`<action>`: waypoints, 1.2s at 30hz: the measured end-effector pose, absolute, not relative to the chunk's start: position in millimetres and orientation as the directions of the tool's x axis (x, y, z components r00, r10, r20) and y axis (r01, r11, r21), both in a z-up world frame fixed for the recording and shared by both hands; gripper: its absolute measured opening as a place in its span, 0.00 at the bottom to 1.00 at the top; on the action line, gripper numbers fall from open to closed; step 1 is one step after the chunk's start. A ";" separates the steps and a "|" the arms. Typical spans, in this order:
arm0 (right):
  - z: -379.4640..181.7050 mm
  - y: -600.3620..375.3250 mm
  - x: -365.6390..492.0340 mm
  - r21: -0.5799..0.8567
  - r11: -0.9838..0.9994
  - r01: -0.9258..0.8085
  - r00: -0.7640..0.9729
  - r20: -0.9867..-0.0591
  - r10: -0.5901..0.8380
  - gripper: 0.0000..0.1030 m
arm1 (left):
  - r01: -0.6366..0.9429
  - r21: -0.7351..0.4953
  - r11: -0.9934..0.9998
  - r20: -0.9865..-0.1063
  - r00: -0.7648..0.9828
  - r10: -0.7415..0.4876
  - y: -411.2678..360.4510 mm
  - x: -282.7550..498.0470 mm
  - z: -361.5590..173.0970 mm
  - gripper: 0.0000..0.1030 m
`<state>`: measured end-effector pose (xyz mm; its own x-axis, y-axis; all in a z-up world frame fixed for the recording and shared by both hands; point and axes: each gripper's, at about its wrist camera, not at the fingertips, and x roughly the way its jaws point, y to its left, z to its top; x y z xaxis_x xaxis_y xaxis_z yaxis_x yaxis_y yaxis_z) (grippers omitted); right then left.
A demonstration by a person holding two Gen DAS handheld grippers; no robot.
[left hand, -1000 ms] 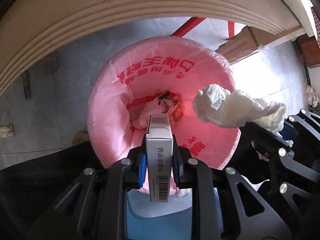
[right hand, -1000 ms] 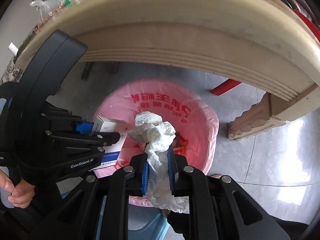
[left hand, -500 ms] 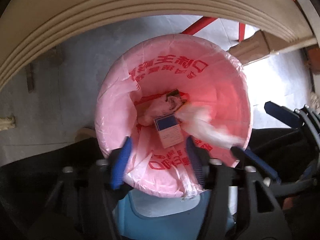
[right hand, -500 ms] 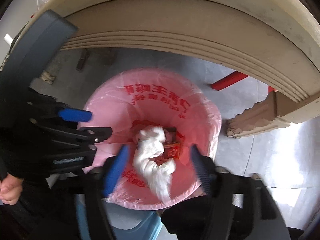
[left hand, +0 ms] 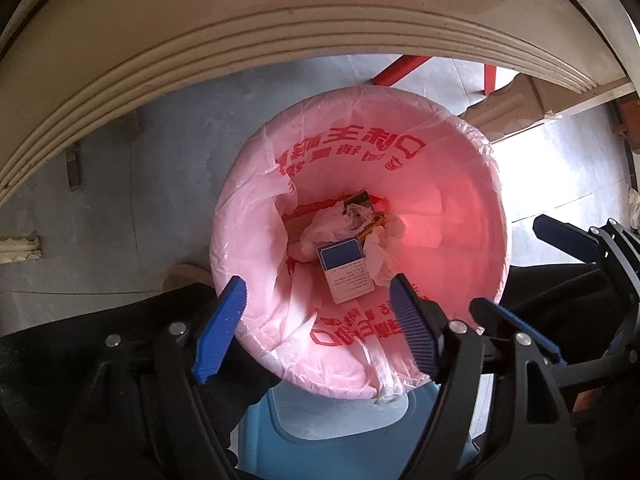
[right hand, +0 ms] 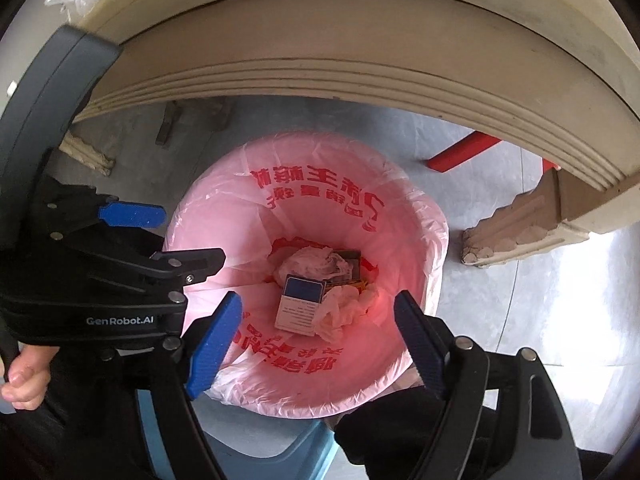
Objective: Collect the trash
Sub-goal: 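Raise both open tools from the bin back over the table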
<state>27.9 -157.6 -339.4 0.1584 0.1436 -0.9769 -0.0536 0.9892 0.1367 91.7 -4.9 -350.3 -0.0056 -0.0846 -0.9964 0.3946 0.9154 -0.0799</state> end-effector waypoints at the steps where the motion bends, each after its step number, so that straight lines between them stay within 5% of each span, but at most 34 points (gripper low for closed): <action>1: -339.0 -159.0 27.7 0.137 0.989 -0.048 0.160 -0.977 0.143 0.75 | 0.395 -0.077 0.916 -0.997 -0.002 -0.083 -4.9 91.8 -349.2 0.72; 13: -292.2 -173.8 11.4 0.164 0.986 0.020 0.266 -0.952 0.153 0.75 | 0.411 -0.008 0.911 -0.995 0.084 -0.047 2.7 76.9 -305.1 0.77; 28: -83.9 -187.9 23.6 0.171 0.985 -0.013 0.604 -0.784 0.144 0.85 | 0.539 0.066 0.840 -0.903 0.390 -0.179 15.9 79.2 -73.1 0.85; 36: -1.7 -193.1 48.6 0.197 0.979 -0.055 0.706 -0.685 0.177 0.91 | 0.618 0.057 0.784 -0.869 0.417 -0.265 7.9 87.3 -9.4 0.86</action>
